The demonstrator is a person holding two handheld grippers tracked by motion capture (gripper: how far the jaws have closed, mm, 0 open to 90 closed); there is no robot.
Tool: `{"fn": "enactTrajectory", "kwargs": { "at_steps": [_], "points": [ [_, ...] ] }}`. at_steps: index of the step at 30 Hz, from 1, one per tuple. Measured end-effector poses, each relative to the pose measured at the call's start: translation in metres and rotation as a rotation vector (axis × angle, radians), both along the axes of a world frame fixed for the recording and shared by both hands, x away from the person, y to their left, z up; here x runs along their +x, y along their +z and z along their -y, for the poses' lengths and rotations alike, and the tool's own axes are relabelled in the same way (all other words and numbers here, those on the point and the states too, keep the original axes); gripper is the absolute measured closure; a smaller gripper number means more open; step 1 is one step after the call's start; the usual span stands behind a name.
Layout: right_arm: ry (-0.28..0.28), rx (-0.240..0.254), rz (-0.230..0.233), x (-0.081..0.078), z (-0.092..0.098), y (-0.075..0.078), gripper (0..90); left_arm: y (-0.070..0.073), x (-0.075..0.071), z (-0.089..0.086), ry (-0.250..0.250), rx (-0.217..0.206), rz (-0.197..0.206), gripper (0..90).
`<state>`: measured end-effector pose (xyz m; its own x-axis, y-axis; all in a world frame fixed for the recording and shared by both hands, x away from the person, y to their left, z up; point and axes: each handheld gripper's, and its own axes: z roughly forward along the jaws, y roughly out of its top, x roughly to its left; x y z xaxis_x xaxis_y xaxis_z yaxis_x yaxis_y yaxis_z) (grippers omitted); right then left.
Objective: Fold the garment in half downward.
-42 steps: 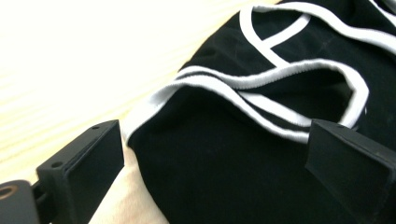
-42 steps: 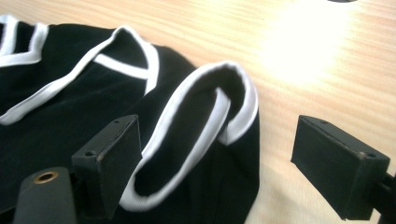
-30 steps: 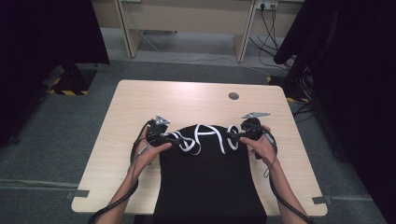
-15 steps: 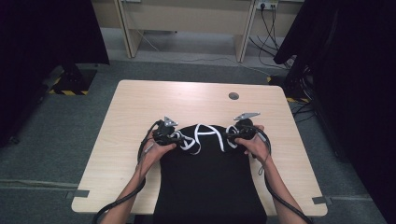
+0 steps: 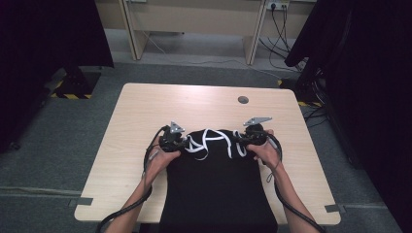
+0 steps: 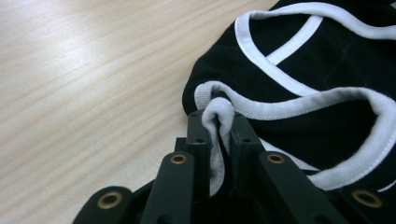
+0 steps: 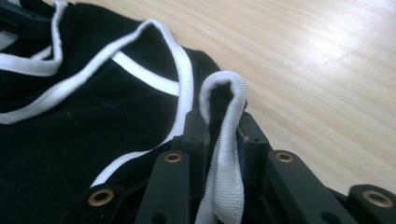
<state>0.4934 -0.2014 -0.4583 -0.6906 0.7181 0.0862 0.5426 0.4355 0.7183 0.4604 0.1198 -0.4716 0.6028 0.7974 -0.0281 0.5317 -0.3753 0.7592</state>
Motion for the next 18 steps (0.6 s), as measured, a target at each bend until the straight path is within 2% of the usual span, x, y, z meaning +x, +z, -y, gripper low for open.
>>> {"fn": "enactTrajectory", "kwargs": {
  "at_steps": [3,6,18],
  "points": [
    [0.0,0.01,0.013,0.001,0.003,0.006,77.9,0.005,0.004,-0.002,0.0,-0.014,0.003,81.8],
    [-0.005,0.033,0.029,0.003,0.005,0.014,77.9,0.014,0.007,-0.001,0.009,-0.024,0.024,81.9],
    [-0.001,0.073,0.122,0.013,0.006,0.051,77.9,0.053,0.019,0.009,0.015,-0.002,0.108,81.8]
  ]
}}
